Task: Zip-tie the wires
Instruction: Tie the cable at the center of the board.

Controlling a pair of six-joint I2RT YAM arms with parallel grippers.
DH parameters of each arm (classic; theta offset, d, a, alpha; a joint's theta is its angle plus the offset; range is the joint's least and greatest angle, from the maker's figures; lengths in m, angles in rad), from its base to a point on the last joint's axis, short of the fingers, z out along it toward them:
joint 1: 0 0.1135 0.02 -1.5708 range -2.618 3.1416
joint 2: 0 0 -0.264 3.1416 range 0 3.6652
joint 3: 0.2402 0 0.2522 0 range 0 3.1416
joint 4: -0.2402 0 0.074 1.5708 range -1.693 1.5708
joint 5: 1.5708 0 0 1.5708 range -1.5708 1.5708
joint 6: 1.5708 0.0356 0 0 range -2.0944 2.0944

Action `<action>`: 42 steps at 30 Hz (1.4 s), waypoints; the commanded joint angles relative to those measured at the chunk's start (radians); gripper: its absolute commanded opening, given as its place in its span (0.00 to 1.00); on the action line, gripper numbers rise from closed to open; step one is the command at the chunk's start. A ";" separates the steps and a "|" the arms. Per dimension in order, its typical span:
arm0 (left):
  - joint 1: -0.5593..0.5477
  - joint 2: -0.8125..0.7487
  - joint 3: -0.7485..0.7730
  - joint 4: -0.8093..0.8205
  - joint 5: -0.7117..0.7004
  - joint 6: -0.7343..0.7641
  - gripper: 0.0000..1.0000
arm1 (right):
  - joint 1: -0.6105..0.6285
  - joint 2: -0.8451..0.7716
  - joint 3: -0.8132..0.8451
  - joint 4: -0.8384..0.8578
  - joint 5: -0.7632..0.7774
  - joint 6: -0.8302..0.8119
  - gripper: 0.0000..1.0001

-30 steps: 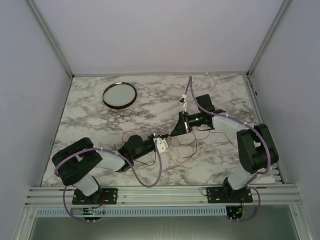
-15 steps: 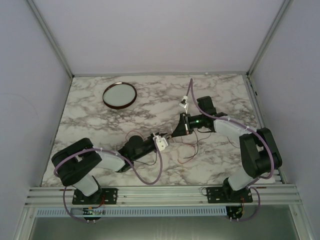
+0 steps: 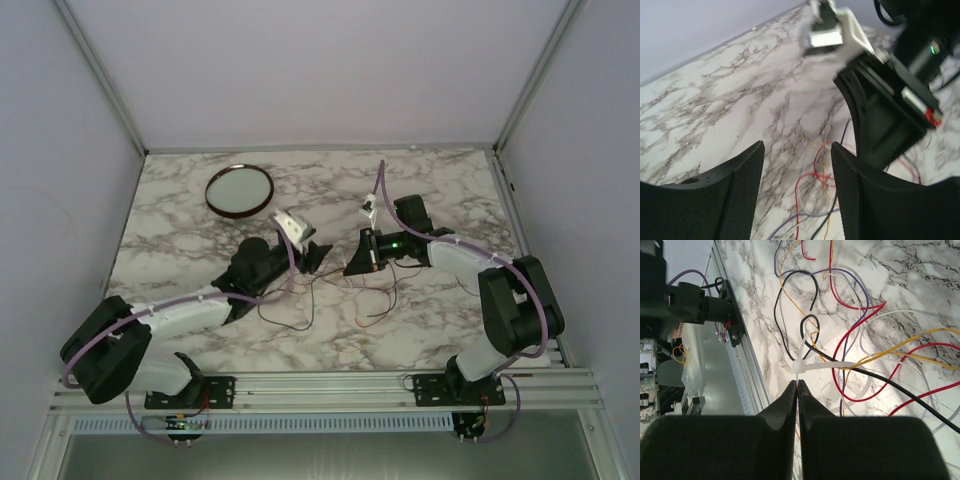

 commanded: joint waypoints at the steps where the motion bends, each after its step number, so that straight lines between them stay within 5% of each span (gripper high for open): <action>1: 0.097 -0.005 0.109 -0.216 0.130 -0.306 0.58 | 0.005 -0.037 0.012 0.031 -0.006 -0.022 0.00; 15: 0.207 0.154 0.153 -0.014 0.546 -0.725 0.58 | 0.006 -0.041 0.020 0.032 -0.009 -0.028 0.00; 42: 0.206 0.381 0.231 0.158 0.624 -0.793 0.36 | 0.006 -0.031 0.035 0.033 -0.009 -0.023 0.00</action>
